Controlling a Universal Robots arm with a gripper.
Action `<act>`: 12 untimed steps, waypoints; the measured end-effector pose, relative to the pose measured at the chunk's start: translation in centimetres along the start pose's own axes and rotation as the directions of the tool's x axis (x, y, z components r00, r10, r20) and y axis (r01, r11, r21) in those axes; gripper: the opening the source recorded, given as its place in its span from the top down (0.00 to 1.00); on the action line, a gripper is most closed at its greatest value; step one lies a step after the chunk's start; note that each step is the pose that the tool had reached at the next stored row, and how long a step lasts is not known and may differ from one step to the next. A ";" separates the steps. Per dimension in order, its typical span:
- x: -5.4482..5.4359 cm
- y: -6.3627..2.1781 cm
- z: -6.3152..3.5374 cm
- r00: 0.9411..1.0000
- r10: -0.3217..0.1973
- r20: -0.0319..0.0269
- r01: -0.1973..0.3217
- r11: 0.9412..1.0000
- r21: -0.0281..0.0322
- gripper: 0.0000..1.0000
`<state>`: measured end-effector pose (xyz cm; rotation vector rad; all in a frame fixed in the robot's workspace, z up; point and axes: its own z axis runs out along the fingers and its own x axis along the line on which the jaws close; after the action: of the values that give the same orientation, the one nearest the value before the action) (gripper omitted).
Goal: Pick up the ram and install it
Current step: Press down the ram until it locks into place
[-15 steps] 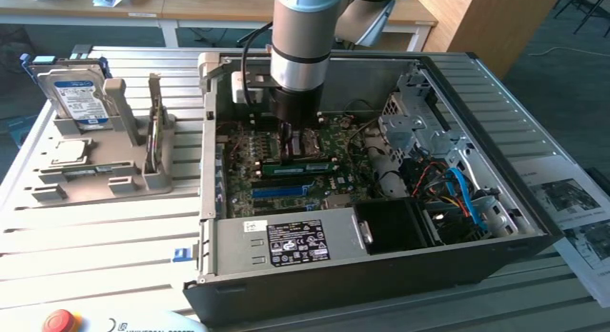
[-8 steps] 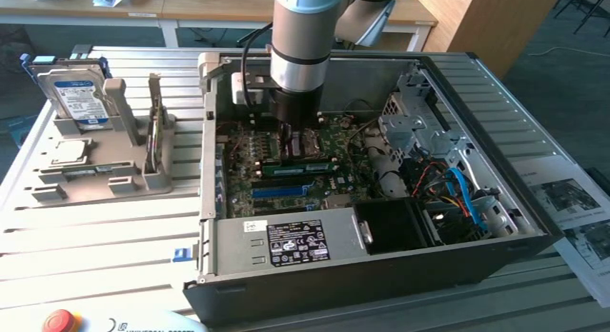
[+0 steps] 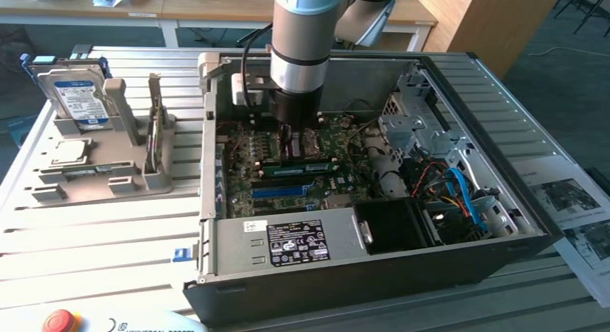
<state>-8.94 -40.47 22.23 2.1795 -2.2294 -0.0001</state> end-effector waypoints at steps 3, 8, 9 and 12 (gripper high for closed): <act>0.0 -0.01 -0.18 1.000 0.000 0.001 0.000 1.000 0.001 0.90; 0.0 0.02 -1.22 1.000 0.000 0.000 0.000 1.000 0.000 0.90; 0.0 0.03 -1.48 1.000 0.000 0.000 0.000 1.000 0.000 0.90; 0.0 0.04 -2.39 1.000 0.000 0.000 0.000 1.000 0.000 0.90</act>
<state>-8.95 -40.47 24.62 2.1793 -2.2294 0.0000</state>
